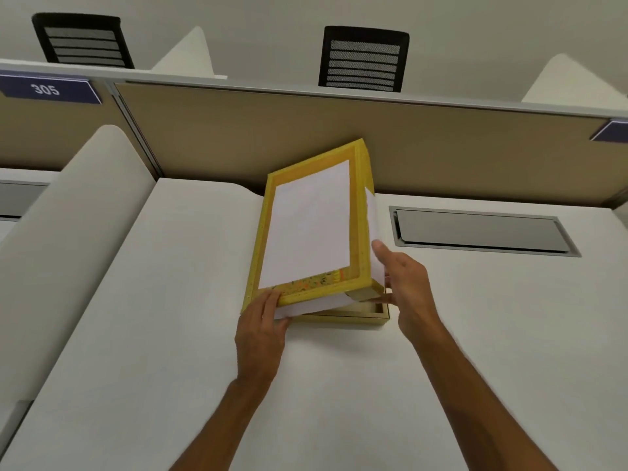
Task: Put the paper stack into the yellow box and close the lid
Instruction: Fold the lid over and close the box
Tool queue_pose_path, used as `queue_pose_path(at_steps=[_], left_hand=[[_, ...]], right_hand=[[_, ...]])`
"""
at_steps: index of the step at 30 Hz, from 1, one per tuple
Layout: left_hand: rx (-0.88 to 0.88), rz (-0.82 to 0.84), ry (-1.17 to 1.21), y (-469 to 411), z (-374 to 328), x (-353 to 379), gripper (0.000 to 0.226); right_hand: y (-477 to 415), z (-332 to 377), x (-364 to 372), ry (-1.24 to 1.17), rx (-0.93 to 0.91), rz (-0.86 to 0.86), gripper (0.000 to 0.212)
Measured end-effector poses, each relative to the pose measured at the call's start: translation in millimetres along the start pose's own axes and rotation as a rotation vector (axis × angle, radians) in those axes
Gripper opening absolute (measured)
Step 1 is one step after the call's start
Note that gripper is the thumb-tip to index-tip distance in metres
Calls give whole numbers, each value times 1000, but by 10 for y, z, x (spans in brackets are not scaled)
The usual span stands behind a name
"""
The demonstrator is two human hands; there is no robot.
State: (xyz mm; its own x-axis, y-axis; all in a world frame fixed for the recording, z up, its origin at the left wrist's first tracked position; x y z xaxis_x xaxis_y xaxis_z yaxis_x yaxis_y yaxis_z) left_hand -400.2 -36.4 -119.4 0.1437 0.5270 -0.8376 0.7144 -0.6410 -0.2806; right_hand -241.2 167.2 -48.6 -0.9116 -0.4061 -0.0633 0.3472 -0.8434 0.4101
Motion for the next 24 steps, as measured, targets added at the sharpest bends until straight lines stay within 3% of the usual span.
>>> queue_pose_path(at_steps=[4,7,9,11,14,24], left_hand=[[-4,89,107,21,126,129,61],[-180,140,200,4,343,145,59],[-275,217,262,1,405,177,54],[-252,230,273,-8,384,193,50],[-271,220,275,-11,349,215,48],[-260,235,167,-164,348,151,57]], right_hand=[[-223,-334,-226,119,41,-41,50],[-388,-599,-340,207,59,-65,54],[-418,-681,-357,260,26,-68,42],[-417,-724,-332,342,-27,-58,32],[-458,-819,-312,505,-76,-83,40],[-688,-1004,-230,695,-11,-62,41]])
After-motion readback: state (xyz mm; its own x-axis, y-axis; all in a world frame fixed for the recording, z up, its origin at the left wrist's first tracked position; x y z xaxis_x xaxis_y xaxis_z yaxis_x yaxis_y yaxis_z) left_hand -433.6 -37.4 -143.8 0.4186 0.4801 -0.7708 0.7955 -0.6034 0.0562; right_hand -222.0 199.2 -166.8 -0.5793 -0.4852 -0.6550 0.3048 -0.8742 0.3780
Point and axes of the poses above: each hand's wrist, its own y-axis away from the middle knuckle, its own x-axis out of the palm, z = x × y, the point moved 7 cm from there along -y, towards the middle knuckle, and after that the axes turned 5 degrees about -y, right-handed, at the moved point
